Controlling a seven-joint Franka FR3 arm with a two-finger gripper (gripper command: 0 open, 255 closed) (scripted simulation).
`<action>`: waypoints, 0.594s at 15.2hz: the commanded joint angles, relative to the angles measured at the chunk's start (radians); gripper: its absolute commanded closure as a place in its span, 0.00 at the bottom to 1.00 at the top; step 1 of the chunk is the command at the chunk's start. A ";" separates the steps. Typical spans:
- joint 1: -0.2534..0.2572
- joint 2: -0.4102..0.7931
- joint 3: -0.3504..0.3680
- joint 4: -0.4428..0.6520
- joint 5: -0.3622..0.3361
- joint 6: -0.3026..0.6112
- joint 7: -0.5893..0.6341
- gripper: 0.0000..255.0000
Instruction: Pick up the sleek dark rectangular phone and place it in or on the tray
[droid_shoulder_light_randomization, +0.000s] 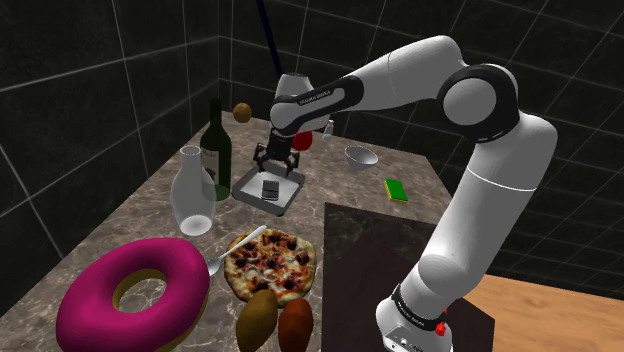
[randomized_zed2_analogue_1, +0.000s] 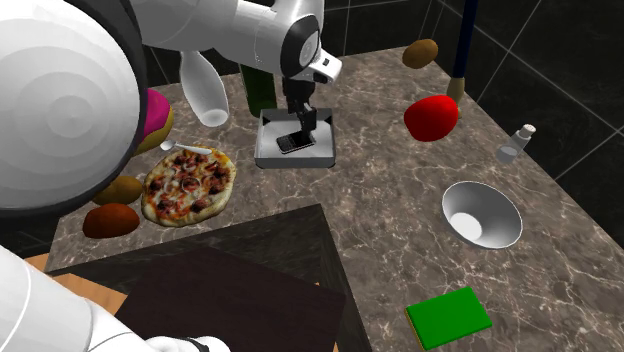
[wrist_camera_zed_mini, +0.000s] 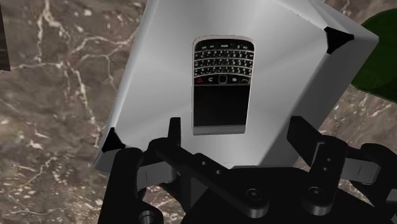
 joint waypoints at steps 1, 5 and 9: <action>-0.002 -0.030 0.000 0.025 0.003 -0.056 -0.001 0.00; -0.003 -0.043 -0.001 0.036 0.004 -0.080 -0.002 0.00; -0.003 -0.043 -0.001 0.036 0.004 -0.080 -0.002 0.00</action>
